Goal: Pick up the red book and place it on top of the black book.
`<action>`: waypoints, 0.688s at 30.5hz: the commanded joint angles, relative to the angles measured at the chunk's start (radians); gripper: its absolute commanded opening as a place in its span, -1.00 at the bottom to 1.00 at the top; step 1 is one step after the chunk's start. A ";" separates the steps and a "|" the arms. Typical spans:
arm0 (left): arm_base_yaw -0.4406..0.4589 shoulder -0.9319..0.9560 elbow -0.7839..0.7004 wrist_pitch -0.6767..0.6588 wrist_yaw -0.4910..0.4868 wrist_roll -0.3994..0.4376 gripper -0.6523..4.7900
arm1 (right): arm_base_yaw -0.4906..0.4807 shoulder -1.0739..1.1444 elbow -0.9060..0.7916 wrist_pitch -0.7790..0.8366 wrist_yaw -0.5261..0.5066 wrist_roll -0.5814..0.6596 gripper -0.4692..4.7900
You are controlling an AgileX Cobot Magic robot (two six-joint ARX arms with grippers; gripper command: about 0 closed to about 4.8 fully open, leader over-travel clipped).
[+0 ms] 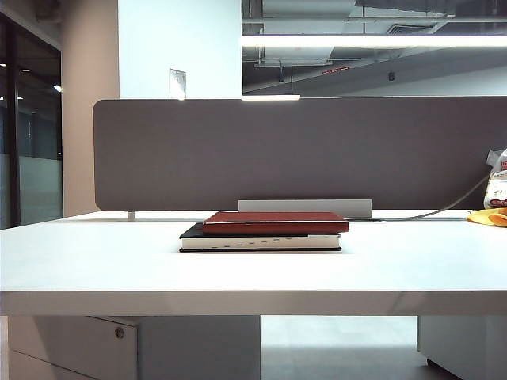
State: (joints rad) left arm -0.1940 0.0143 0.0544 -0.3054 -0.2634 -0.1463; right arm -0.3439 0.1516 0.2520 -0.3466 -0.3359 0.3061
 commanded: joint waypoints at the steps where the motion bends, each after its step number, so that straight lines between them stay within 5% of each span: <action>1: 0.000 0.000 0.003 -0.030 -0.010 0.004 -0.78 | 0.001 -0.046 -0.024 0.038 0.004 0.003 -0.82; 21: 0.000 0.000 0.003 -0.029 -0.009 0.004 -0.78 | 0.002 -0.149 -0.179 0.098 0.076 -0.047 -0.82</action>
State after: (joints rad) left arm -0.1940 0.0135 0.0547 -0.3069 -0.2634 -0.1463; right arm -0.3435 0.0029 0.0818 -0.2672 -0.2684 0.2638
